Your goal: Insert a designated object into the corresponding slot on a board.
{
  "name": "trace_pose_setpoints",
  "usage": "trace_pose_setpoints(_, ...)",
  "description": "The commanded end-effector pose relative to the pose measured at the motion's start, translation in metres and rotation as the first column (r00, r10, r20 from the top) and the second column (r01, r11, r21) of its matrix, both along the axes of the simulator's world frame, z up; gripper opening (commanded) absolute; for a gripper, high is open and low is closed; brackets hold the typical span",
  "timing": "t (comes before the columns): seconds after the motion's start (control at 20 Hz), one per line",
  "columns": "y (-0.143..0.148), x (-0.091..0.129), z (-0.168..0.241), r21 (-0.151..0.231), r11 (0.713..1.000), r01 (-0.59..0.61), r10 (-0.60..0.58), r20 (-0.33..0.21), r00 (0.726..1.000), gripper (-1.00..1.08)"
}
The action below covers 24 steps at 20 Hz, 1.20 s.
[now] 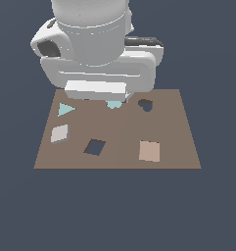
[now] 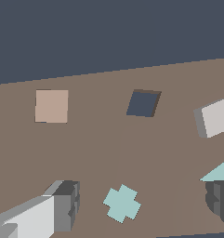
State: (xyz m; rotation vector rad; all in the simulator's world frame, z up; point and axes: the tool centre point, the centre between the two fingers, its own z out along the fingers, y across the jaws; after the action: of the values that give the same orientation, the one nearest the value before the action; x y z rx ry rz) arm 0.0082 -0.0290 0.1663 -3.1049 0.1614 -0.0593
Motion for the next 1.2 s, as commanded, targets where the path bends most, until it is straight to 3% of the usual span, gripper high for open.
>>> trace_pose_setpoints(0.0,0.0,0.0,0.0,0.0,1.0,0.0,0.0,0.0,1.0,1.0)
trace_pose_setpoints(0.5,-0.023,0.003,-0.018,-0.005,1.0,-0.028,0.028,-0.006,1.0,1.0)
trace_pose_setpoints(1.15,-0.11,0.022,-0.085,-0.022,0.991,-0.136,0.135,-0.029,0.99,1.0)
